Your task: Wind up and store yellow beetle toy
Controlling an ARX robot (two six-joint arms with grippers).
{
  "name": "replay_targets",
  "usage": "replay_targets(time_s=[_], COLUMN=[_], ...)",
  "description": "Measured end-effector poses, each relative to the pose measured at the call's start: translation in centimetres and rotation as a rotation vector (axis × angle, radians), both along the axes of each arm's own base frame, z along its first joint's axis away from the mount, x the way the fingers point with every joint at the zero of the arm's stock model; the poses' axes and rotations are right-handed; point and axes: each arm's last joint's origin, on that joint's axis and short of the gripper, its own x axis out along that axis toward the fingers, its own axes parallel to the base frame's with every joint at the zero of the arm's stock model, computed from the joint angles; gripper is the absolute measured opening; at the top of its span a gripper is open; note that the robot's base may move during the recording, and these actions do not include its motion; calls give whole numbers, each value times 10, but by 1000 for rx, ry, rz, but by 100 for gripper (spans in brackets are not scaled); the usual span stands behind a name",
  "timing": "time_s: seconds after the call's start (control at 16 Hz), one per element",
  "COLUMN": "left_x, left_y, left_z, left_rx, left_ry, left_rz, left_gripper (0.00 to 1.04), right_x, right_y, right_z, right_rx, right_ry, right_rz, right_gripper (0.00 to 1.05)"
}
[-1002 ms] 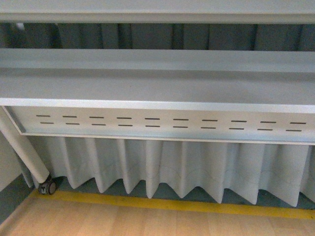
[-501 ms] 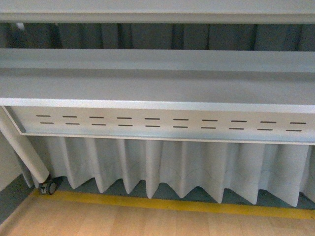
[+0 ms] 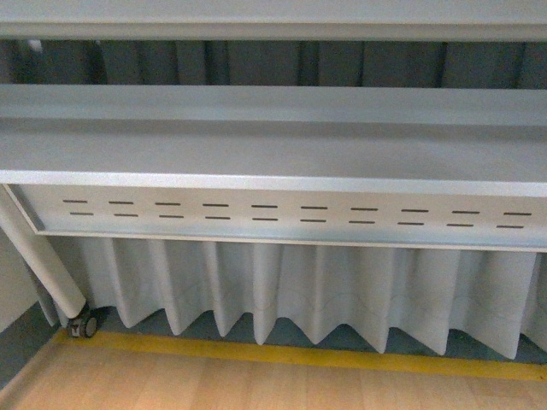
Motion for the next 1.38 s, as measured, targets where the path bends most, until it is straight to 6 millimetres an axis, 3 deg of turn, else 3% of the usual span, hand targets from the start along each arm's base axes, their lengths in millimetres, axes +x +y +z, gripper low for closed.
replay_targets(time_s=[1.38], left_x=[0], left_y=[0], left_z=[0], left_rx=[0], left_ry=[-1], left_rz=[0], left_gripper=[98], right_x=[0], right_y=[0], right_z=[0], right_rx=[0], right_ry=[0], right_rz=[-1], right_gripper=[98])
